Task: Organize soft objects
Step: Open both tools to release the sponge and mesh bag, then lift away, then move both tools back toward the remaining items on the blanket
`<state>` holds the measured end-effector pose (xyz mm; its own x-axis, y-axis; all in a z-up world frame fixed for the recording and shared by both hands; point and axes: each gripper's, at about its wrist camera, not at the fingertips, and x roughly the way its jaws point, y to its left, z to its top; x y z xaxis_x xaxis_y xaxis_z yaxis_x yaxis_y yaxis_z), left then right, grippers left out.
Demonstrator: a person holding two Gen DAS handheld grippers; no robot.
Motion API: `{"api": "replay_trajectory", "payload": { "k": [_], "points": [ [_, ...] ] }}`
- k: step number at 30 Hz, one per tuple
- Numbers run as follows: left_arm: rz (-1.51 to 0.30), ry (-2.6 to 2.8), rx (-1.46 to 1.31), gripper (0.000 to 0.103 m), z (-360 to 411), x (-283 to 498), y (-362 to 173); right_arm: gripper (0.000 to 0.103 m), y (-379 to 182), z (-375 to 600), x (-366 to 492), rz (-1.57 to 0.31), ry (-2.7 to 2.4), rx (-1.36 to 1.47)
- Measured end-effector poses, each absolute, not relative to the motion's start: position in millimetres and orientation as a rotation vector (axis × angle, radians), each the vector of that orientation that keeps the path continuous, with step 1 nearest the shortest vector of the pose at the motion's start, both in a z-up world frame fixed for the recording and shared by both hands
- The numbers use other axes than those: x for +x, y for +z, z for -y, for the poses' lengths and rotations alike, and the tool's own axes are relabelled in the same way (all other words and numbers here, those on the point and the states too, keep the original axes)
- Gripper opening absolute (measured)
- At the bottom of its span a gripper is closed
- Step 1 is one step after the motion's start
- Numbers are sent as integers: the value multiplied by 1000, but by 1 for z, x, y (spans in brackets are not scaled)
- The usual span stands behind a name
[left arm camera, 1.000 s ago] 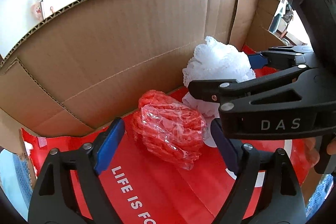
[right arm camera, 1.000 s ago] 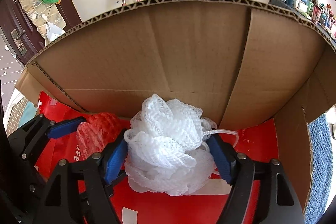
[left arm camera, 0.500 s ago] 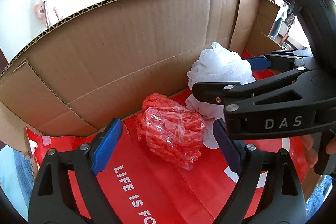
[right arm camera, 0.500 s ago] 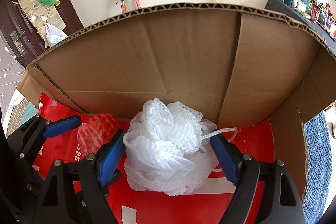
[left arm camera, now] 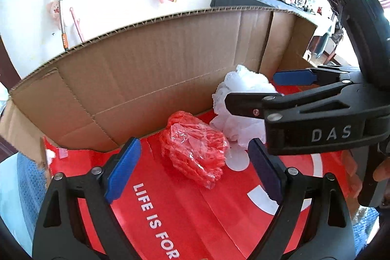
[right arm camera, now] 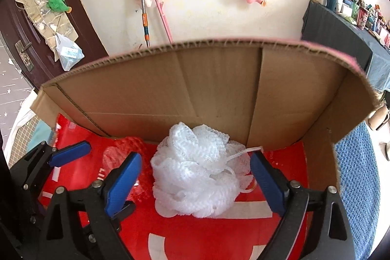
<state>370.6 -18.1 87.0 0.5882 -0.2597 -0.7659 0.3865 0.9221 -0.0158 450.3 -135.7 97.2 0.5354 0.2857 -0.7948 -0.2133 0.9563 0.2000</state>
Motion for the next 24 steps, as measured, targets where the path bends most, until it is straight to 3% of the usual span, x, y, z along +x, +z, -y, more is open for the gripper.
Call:
{"api": "replay_trajectory", "payload": {
  "k": [6, 10, 24],
  "points": [
    [-835, -363, 126, 91, 10, 353, 105, 95, 130, 145, 422, -884, 297, 91],
    [-796, -357, 97, 97, 6, 335, 120, 100, 155, 151, 398, -814, 289, 90],
    [-521, -269, 2, 103, -14, 224, 178, 103, 217, 181, 262, -538, 306, 67]
  ]
}}
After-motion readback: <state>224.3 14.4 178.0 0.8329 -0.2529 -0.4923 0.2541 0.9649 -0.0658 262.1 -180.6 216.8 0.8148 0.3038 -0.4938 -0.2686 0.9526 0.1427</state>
